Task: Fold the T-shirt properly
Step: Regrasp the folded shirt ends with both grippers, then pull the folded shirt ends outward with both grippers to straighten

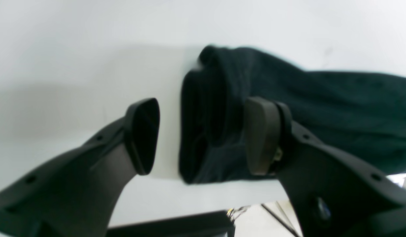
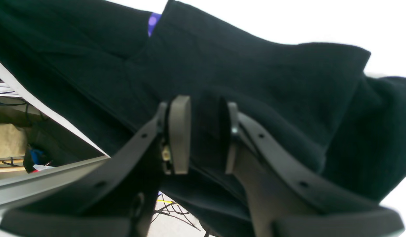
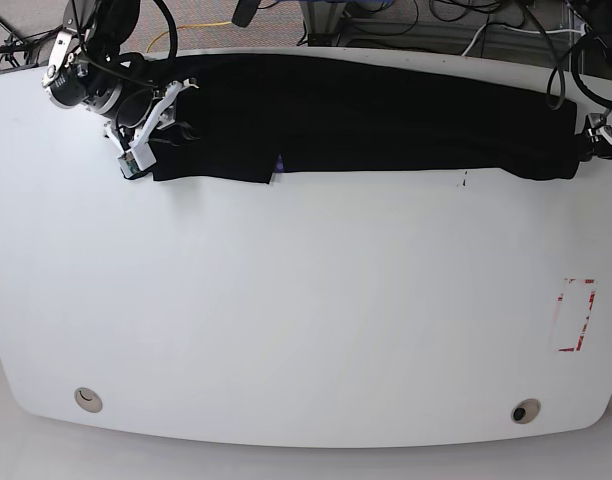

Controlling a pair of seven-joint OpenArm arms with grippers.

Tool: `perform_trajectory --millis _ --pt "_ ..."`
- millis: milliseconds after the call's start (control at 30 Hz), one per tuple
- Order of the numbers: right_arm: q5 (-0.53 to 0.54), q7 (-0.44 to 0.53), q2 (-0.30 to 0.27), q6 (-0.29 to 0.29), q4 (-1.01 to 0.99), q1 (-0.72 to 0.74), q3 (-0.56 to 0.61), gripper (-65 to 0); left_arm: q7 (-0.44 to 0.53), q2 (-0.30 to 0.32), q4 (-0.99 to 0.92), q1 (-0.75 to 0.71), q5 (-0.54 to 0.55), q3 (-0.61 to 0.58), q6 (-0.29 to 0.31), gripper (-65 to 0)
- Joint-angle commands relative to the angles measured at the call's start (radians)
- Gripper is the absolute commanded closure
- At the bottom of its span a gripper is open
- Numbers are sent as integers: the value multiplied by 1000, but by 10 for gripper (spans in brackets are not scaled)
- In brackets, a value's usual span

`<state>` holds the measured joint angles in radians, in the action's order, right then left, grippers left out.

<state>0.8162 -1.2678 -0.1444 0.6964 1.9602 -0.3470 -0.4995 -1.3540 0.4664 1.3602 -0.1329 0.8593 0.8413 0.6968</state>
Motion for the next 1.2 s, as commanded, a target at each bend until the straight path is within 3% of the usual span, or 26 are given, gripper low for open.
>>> perform_trajectory --millis 0,467,700,1000,1100,1167 --pt "22 17 -11 2 14 6 -4 -141 12 16 6 6 -8 5 1 -378" --pt "22 17 -11 2 14 10 -4 -141 25 -36 -41 14 -12 -95 1 -378" --pt "22 17 -11 2 14 7 -4 -141 103 -30 -67 -29 -15 -99 1 -378" --pt "22 17 -11 2 14 7 -4 -141 106 -2 -127 -27 -15 -147 1 -371" --pt "22 17 -11 2 14 10 -4 -141 106 -2 -127 -27 -15 -150 1 -279" --pt "22 17 -11 2 14 10 -4 -140 103 -2 -124 -27 -15 -152 1 -136"
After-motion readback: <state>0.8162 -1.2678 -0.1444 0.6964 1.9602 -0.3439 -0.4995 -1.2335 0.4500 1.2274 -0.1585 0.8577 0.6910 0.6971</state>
